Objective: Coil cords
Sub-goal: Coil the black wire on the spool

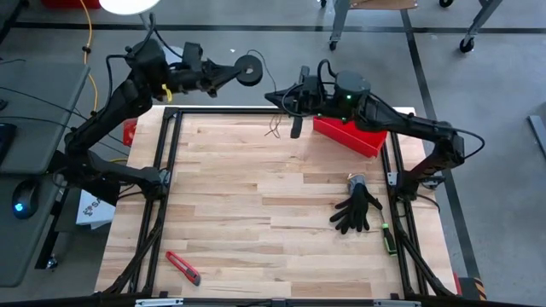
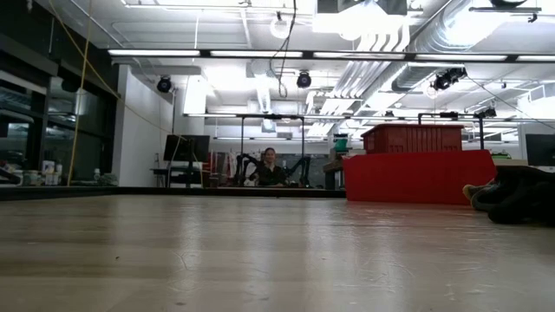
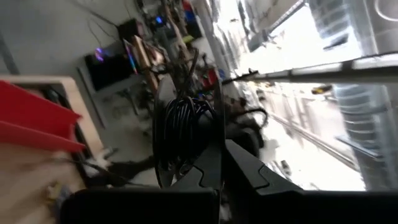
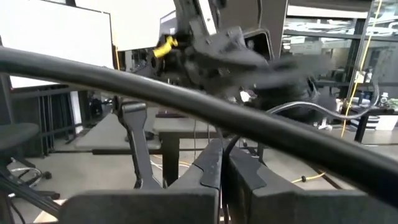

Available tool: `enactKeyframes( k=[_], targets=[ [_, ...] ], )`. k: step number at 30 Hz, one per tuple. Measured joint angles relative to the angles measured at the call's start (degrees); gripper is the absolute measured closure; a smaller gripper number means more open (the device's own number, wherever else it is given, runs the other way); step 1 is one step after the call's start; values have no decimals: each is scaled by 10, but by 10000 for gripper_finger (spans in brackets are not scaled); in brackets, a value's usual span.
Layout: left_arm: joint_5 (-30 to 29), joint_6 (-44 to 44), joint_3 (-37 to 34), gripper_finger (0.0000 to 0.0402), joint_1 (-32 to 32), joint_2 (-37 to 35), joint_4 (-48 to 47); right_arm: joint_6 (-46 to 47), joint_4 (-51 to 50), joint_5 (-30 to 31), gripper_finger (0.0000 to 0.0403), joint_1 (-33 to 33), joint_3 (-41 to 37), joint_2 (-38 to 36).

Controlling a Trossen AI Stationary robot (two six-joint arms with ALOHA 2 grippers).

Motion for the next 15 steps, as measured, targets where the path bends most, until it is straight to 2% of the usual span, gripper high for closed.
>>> enactKeyframes(
  k=[7,15],
  targets=[
    [-43,42,0,401,38,4,4,8,-3,0,403,13,0,0],
    [-51,23,0,401,47,29,88,8,1,0,403,20,0,3]
  ],
)
